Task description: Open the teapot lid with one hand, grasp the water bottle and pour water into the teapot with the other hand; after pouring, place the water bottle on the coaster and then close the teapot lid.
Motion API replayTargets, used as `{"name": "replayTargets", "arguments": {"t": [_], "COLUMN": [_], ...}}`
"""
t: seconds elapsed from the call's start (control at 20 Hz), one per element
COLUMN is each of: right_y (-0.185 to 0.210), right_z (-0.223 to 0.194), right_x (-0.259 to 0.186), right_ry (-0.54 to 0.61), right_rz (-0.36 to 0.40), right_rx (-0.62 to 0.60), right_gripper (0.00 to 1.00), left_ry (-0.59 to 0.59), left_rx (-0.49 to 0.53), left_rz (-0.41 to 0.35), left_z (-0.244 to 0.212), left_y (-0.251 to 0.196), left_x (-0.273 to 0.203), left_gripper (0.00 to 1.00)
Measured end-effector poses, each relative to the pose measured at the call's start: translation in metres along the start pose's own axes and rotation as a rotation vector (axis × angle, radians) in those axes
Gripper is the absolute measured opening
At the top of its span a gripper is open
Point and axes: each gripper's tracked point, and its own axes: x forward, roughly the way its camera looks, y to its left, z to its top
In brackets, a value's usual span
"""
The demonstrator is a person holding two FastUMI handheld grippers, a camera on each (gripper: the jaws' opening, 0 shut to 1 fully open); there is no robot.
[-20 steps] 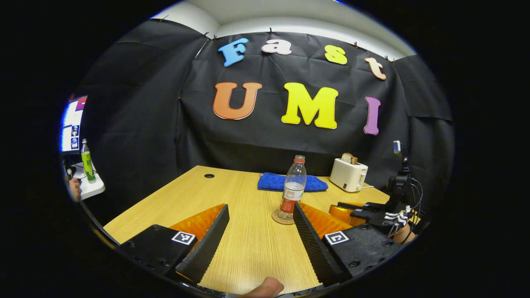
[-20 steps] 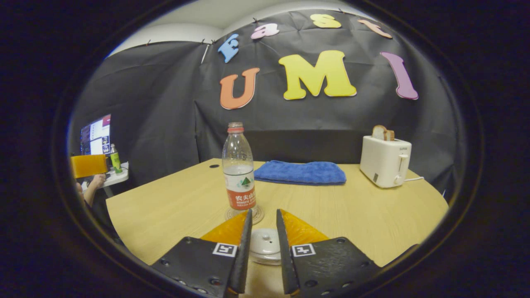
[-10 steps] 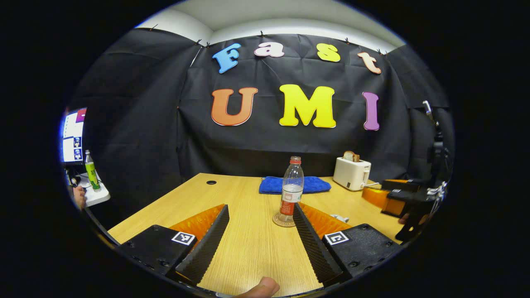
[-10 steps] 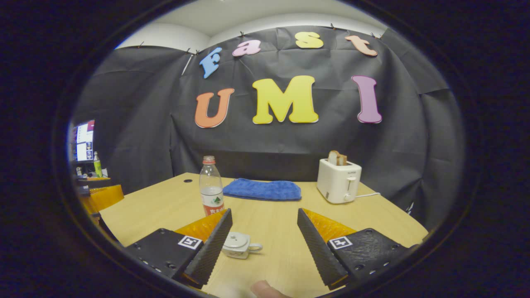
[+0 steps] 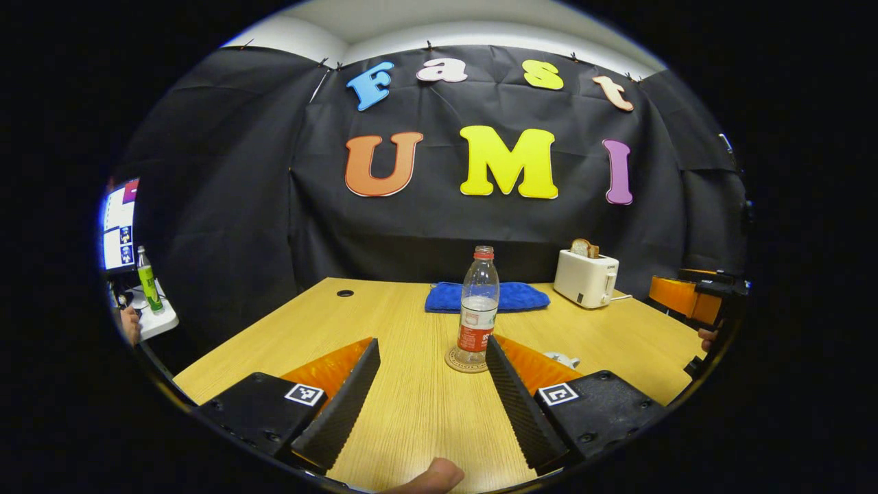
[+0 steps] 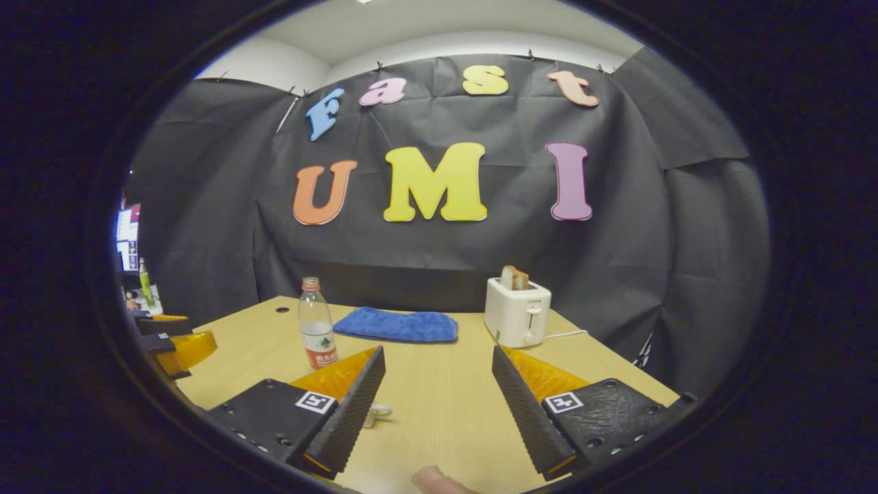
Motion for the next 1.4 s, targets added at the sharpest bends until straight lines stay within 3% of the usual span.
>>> {"name": "replayTargets", "arguments": {"t": [0.35,0.6,0.75,0.9,1.1,1.4], "right_y": [0.015,0.007,-0.005,-0.004,0.007,0.022], "right_z": [-0.017,0.006,0.015,0.014,-0.005,-0.008], "right_x": [-0.013,-0.019,-0.009,0.002,0.018,0.05], "right_ry": [-0.019,-0.096,-0.108,-0.098,-0.067,-0.075], "right_rz": [0.048,0.045,0.028,0.044,0.098,0.174], "right_rx": [-0.072,-0.114,-0.114,-0.11,-0.116,-0.084], "right_gripper": [0.95,0.97,0.96,0.95,0.95,0.95], "left_ry": [-0.033,-0.038,-0.028,-0.033,-0.061,-0.064], "left_rx": [0.024,0.005,0.003,0.013,0.048,0.006], "left_rz": [0.026,0.063,0.1,0.084,0.099,0.088], "left_z": [0.005,0.006,0.009,0.015,0.019,0.024], "left_y": [-0.001,0.005,0.016,0.012,0.02,0.039], "left_x": [-0.004,-0.007,-0.001,0.003,0.011,0.026], "left_gripper": [0.97,0.98,0.97,0.98,0.98,0.97]}}
